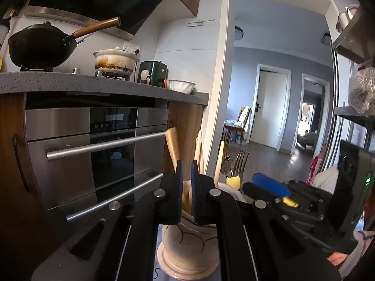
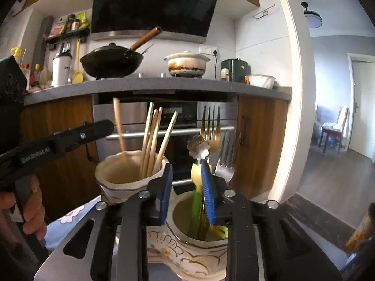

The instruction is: Organize utensils

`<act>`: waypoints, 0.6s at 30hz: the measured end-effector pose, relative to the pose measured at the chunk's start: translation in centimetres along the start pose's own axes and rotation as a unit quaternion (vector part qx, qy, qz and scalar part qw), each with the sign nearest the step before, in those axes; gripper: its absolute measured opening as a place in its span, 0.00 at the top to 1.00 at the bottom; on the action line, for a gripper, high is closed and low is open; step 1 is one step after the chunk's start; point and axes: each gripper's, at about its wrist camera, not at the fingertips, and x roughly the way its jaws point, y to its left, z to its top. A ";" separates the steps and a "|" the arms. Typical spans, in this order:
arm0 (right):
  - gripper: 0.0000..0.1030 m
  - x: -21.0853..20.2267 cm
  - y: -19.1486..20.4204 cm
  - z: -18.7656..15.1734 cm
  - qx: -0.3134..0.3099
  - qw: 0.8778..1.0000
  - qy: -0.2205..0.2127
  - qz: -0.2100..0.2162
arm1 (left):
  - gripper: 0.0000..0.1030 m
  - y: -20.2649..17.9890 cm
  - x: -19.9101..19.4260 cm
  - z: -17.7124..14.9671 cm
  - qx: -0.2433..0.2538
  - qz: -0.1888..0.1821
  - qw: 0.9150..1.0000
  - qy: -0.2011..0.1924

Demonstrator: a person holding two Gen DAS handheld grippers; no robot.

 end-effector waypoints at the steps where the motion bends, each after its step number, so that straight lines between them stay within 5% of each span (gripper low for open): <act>1: 0.74 -0.6 -0.1 0.1 0.004 1.000 -0.002 0.000 | 0.93 0.0 -0.3 0.1 0.001 0.000 1.000 0.000; 9: 0.67 -5.9 -0.6 -0.1 0.021 1.000 -0.005 -0.011 | 0.88 -0.7 -2.9 -0.6 0.008 0.001 1.000 0.020; 13: 0.58 -8.0 -1.0 -1.3 0.032 0.999 0.010 -0.019 | 0.45 -1.5 -4.8 -2.0 0.020 0.010 1.000 0.021; 18: 0.33 -10.0 -1.1 -2.9 0.024 0.999 0.017 -0.036 | 0.23 -2.6 -6.7 -3.8 0.032 0.018 0.999 0.021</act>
